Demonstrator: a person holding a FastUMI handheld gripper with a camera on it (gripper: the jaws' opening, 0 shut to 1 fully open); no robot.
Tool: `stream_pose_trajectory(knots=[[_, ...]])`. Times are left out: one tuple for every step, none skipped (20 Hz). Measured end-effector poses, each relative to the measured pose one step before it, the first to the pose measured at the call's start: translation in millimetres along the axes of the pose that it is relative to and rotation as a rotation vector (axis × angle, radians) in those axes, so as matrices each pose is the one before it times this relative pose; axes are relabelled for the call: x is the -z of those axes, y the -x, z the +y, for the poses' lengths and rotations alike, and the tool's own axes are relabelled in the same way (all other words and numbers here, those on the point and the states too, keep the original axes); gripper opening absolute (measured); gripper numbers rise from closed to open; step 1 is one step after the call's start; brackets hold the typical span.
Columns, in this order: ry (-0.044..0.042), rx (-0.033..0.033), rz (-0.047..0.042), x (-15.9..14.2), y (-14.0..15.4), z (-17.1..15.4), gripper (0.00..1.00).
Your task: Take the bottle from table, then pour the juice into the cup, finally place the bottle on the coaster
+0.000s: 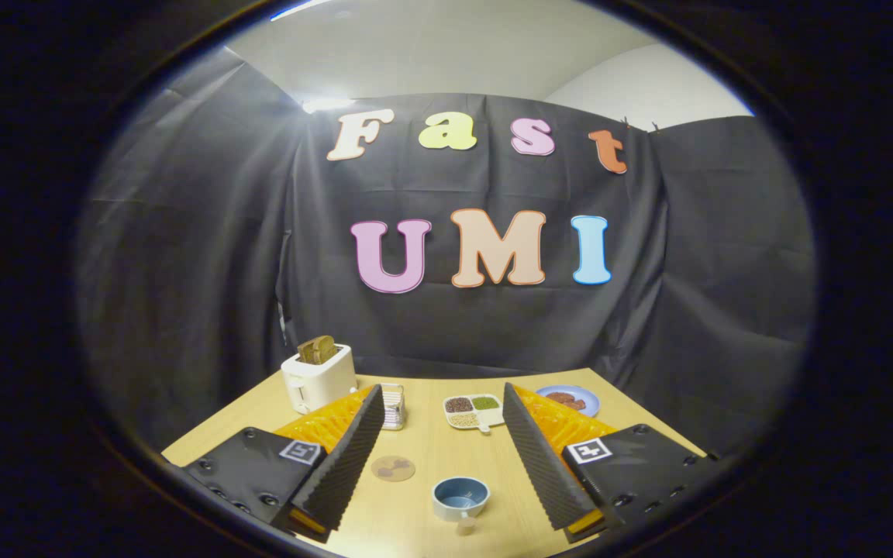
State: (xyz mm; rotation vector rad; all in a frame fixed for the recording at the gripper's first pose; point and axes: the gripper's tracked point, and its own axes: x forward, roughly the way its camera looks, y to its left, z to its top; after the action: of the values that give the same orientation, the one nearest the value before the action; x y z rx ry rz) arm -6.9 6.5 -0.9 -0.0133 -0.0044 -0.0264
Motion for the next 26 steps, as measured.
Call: stream_pose_trajectory(knots=[[0.00017,0.00271,-0.00075,0.81,3.29,2.41,0.98],[0.0004,0.00188,-0.00244,0.11,1.74,2.64,0.98],[-0.00107,-0.00148,0.00004,0.2,0.86,5.53,0.98],[0.00017,-0.0031,0.00001,1.78,2.27,4.74,0.98],[0.00265,-0.00193,0.00253,2.85,2.27,4.28,0.98],[0.00351,-0.00226,0.00356,2.62,2.49,6.26,0.98],[0.00184,-0.00368,0.00515,4.54,2.5,6.97,0.98],[0.00058,-0.00742,0.00461,4.29,2.57,8.4,0.98],[-0.00129,-0.00656,0.00513,4.65,2.42,8.79,0.98],[-0.00316,-0.01033,0.00312,4.19,2.84,9.98,0.98],[-0.00296,-0.00739,0.0048,4.75,2.15,10.86,0.98],[-0.00307,-0.01128,0.00828,6.82,3.47,10.11,0.98],[-0.00026,-0.01025,0.01027,8.97,1.41,12.76,0.98],[0.00184,-0.00847,0.01035,8.21,0.75,10.98,0.98],[0.00385,-0.00794,0.01174,9.64,1.32,10.44,0.98],[0.00387,-0.00824,0.01035,9.93,-0.25,10.64,0.98],[0.00301,-0.00902,0.01102,8.85,-0.87,10.81,0.98],[0.00052,-0.00671,0.00901,9.84,-1.67,8.85,0.98],[-0.00186,-0.00676,0.00804,8.79,-2.38,9.19,0.98],[-0.00057,-0.00363,0.00796,8.2,-2.98,7.8,0.98],[0.00094,-0.00043,0.0073,10.06,-4.23,7.12,0.98],[0.00429,0.00081,0.01091,10.06,-5.5,6.88,0.98],[0.00271,0.00359,0.01574,12.83,-6.01,4.64,0.98],[-0.00098,0.0019,0.01806,14.7,-6.17,5.05,0.98],[-0.00122,0.00342,0.02286,13.65,-7.26,4.29,0.98],[-0.00019,0.00728,0.01997,12.84,-6.29,1.91,0.98]])
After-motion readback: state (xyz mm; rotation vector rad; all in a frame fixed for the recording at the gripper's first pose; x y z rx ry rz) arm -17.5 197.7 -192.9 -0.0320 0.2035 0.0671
